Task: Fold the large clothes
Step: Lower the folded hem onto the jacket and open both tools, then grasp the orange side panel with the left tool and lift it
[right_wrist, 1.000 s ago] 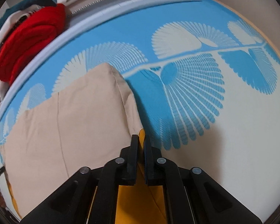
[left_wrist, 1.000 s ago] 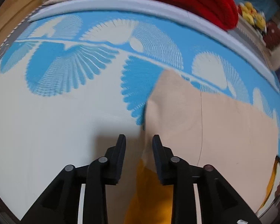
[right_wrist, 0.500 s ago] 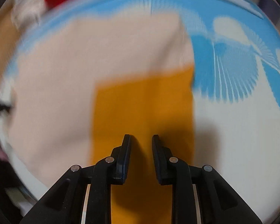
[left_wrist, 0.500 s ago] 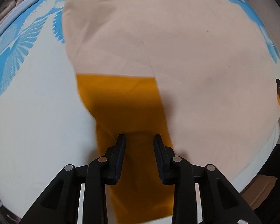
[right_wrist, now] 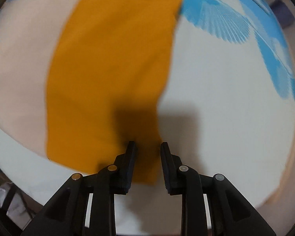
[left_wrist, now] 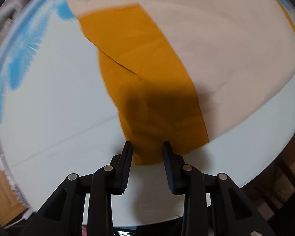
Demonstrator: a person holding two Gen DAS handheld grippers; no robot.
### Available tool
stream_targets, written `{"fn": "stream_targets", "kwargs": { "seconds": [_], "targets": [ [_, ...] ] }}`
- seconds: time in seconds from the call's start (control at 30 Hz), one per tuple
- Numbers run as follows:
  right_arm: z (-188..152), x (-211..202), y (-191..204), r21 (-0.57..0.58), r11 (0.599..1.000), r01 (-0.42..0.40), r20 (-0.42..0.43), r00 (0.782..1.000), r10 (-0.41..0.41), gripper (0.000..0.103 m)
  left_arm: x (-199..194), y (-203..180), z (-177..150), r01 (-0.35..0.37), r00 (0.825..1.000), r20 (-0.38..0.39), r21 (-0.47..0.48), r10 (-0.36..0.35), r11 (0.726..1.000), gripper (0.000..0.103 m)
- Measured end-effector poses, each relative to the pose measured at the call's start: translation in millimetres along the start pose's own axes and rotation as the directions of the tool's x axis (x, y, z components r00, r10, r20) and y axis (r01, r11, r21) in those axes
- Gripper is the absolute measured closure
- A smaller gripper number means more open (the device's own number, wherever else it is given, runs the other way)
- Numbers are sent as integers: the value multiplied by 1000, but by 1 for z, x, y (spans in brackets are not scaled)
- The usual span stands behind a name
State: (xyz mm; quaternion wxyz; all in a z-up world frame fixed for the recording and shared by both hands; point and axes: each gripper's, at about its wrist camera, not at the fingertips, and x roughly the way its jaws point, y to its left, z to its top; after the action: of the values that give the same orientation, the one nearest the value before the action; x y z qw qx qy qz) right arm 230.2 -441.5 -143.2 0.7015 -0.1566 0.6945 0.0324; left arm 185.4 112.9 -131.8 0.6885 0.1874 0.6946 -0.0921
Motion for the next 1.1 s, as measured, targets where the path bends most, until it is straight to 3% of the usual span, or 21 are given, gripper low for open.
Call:
{"fn": "stream_targets", "kwargs": {
  "seconds": [0.07, 0.13, 0.2, 0.23, 0.3, 0.33, 0.43, 0.57, 0.7, 0.73, 0.77, 0.83, 0.93, 1.0, 1.03, 1.1],
  "targets": [
    [-8, -15, -5, 43, 991, 128, 18, 991, -129, 78, -35, -4, -10, -2, 989, 144, -105, 17, 994, 73],
    [-12, -49, -8, 138, 977, 165, 138, 973, -183, 78, -65, -7, -24, 69, 956, 293, -242, 5, 968, 73],
    [-25, -104, -3, 276, 959, 64, 352, 922, -163, 78, -82, -15, -44, 149, 919, 395, -320, -11, 936, 73],
    [-28, -124, 5, 300, 954, 15, 427, 892, -148, 78, -94, -25, -54, 165, 896, 444, -363, 14, 917, 73],
    [-49, -166, 32, 317, 945, -78, 593, 794, -133, 74, -108, -38, -60, 159, 876, 479, -407, 62, 899, 73],
    [-57, -176, 51, 309, 946, -102, 634, 763, -124, 74, -113, -47, -64, 158, 868, 490, -421, 78, 893, 73],
    [-72, -189, 109, 266, 949, -168, 686, 725, -64, 74, -121, -59, -73, 152, 845, 521, -448, 119, 881, 73],
    [-76, -184, 179, 180, 970, -164, 698, 716, -9, 74, -120, -71, -83, 140, 820, 549, -468, 163, 873, 73],
    [-70, -158, 220, 116, 983, -145, 665, 746, 31, 74, -102, -78, -94, 152, 812, 561, -466, 159, 871, 73],
    [-70, -155, 229, 102, 986, -134, 663, 747, 33, 74, -94, -79, -95, 148, 818, 552, -473, 161, 869, 73],
    [-69, -151, 236, 94, 989, -117, 657, 753, 27, 74, -83, -76, -92, 153, 837, 528, -482, 146, 863, 73],
    [-62, -142, 246, 89, 991, -96, 643, 765, 17, 74, -73, -72, -89, 198, 850, 517, -494, 103, 847, 73],
    [-56, -126, 255, 95, 993, -75, 633, 774, -2, 74, -62, -70, -89, 227, 844, 530, -491, 82, 841, 73],
    [-48, -113, 258, 112, 993, -48, 614, 788, -31, 74, -51, -68, -90, 237, 854, 516, -498, 66, 835, 73],
    [-41, -104, 257, 134, 990, -45, 600, 799, -45, 74, -43, -63, -90, 266, 862, 505, -507, 33, 820, 73],
    [-28, -89, 251, 166, 984, -68, 577, 816, -41, 74, -35, -58, -89, 320, 862, 507, -523, -13, 790, 73]
  ]
}}
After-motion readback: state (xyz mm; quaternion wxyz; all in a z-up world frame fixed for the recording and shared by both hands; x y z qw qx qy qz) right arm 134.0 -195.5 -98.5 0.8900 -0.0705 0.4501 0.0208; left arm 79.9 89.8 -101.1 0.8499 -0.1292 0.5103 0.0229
